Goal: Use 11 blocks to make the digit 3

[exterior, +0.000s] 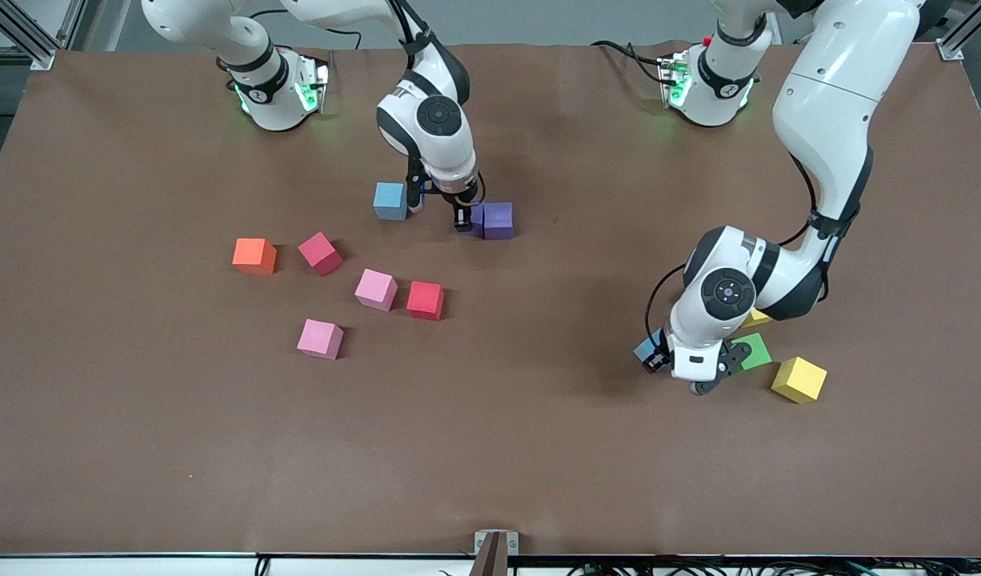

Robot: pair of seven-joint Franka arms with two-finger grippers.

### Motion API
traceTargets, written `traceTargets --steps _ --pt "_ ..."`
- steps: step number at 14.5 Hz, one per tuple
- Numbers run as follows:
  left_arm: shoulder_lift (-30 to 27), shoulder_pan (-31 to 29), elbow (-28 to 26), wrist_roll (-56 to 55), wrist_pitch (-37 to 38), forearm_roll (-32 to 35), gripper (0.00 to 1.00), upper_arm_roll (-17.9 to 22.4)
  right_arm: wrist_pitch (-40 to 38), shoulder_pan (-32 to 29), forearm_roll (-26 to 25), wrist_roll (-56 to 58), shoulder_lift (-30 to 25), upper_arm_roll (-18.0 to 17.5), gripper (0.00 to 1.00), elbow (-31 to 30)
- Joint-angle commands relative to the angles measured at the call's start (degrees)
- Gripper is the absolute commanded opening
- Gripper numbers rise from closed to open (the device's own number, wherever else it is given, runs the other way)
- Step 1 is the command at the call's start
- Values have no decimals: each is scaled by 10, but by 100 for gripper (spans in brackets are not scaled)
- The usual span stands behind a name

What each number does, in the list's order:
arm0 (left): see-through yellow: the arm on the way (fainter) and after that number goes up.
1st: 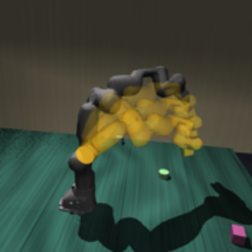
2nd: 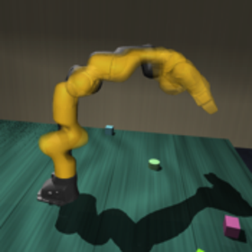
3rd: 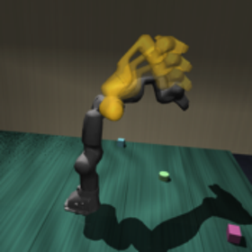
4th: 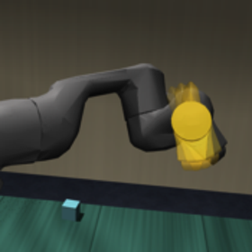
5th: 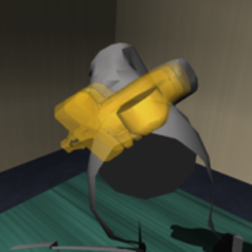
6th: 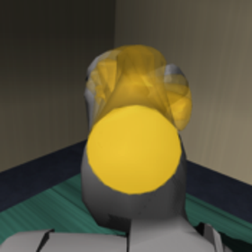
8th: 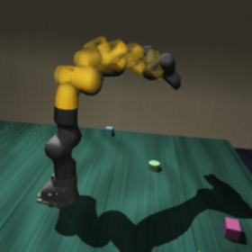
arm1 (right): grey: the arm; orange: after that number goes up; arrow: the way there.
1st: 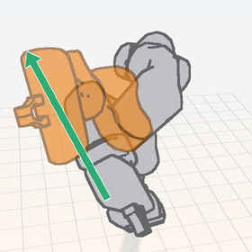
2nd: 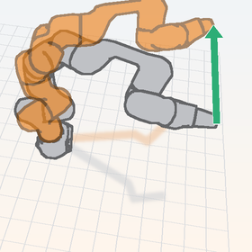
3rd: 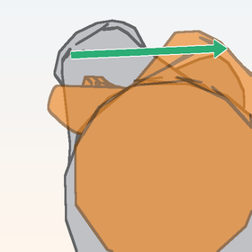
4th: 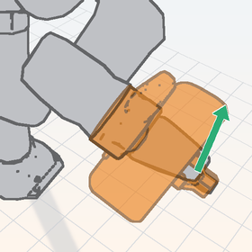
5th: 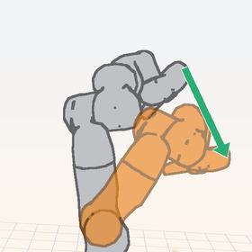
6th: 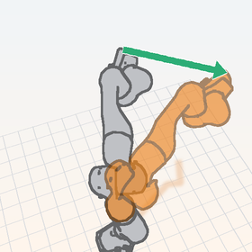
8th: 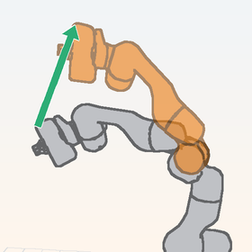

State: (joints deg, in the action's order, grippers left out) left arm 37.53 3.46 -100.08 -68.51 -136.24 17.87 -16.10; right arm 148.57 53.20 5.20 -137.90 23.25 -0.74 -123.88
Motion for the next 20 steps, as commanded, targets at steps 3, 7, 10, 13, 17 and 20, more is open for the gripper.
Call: traceTargets --steps 3,7,10,13,17,20 --pt "-58 -2 -41 -25 2 11 32 -4 7 -14 -19 21 26 7 0 10" --pt "-125 -1 -100 -225 9 8 32 -16 8 -28 -19 21 33 7 0 11" --pt "-149 -3 -139 -410 9 5 32 -52 11 -26 -19 19 36 6 0 12" --pt "-154 -1 -158 -531 9 5 32 -90 11 -20 -19 14 36 6 0 14" --pt "-134 34 -160 -689 10 5 32 -115 14 -13 -19 11 37 6 0 14" --pt "-128 79 -172 -734 10 5 32 -115 15 -11 -19 12 39 6 0 16"
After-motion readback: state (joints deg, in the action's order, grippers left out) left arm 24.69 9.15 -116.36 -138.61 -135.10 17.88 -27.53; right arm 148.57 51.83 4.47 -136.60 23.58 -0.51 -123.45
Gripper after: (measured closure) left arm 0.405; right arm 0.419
